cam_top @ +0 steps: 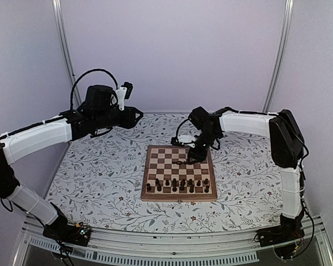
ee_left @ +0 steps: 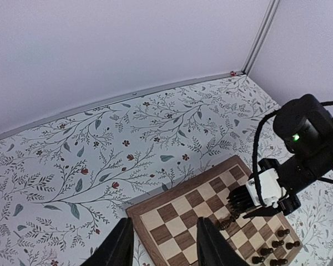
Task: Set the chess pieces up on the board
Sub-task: Pick up the chess piece from the chessboard.
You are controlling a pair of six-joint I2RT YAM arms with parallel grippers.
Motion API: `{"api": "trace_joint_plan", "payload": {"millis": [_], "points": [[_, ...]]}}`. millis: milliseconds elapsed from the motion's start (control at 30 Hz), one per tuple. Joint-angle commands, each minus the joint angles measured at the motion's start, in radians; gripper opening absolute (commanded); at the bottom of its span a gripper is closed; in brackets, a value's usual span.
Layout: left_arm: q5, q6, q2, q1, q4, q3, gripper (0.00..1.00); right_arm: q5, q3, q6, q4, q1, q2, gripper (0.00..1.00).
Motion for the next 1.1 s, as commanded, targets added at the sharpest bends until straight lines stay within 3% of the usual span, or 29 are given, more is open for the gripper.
{"api": "trace_joint_plan", "payload": {"millis": [0,633,800,967,1067], "points": [[0.022,0.002,0.018,0.013,-0.003,0.032,0.40,0.019,-0.040,-0.045,0.085,0.018,-0.030,0.38],[0.063,0.003,0.034,0.011,-0.010,0.040,0.40,-0.070,-0.053,-0.067,0.077,0.018,0.037,0.35],[0.087,0.000,0.044,0.011,-0.009,0.041,0.40,-0.093,-0.053,-0.066,0.074,0.018,0.050,0.24],[0.102,0.000,0.061,0.007,-0.003,0.039,0.40,-0.104,-0.076,-0.062,0.076,0.018,0.022,0.05],[0.115,-0.006,0.072,0.005,0.008,0.032,0.40,-0.136,-0.126,-0.052,0.097,0.008,-0.048,0.01]]}}
